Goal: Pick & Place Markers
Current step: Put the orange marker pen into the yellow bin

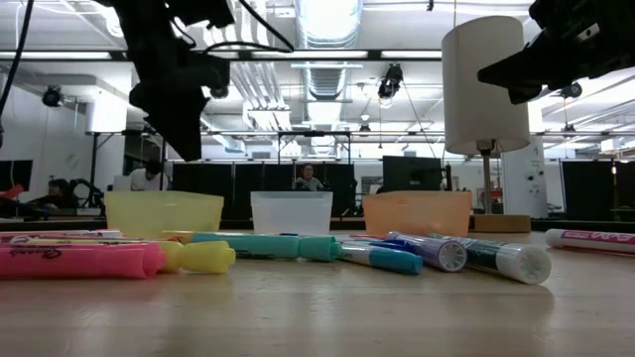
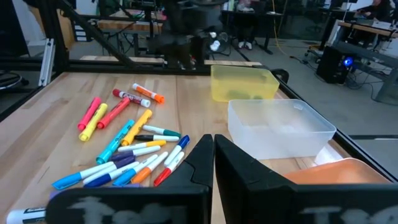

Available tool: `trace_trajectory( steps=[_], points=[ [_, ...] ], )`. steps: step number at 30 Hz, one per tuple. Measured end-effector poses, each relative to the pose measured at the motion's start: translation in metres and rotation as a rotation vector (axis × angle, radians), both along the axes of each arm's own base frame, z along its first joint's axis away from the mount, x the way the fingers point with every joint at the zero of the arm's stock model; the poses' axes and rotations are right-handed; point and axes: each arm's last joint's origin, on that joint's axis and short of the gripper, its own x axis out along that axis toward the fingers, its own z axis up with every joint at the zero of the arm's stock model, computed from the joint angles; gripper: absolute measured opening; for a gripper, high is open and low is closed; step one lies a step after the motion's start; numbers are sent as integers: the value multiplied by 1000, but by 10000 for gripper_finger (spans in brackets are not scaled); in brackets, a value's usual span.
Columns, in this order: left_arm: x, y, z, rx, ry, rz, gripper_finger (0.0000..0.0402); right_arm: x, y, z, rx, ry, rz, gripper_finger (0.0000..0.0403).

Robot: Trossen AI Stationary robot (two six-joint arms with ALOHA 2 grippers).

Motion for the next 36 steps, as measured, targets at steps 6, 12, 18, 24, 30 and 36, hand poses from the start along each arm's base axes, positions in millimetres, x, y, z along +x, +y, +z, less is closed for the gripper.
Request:
trace_trajectory(
  steps=[6, 12, 18, 24, 30, 36],
  points=[
    [-2, -27, -2, -69, -7, -71, 159, 0, 0, 0, 0, 0, 0, 8],
    [-10, -48, -10, -182, 0, 4, 159, 0, 0, 0, 0, 0, 0, 8],
    [-27, -59, -25, -192, 95, 94, 159, 0, 0, 0, 0, 0, 0, 8],
    [-38, -63, -44, -201, 123, 158, 159, 0, 0, 0, 0, 0, 0, 8],
    [-44, -68, -62, -212, 114, 142, 158, 0, 0, 0, 0, 0, 0, 8],
    [-49, -76, -78, -271, 101, 93, 158, 0, 0, 0, 0, 0, 0, 8]
  ],
)
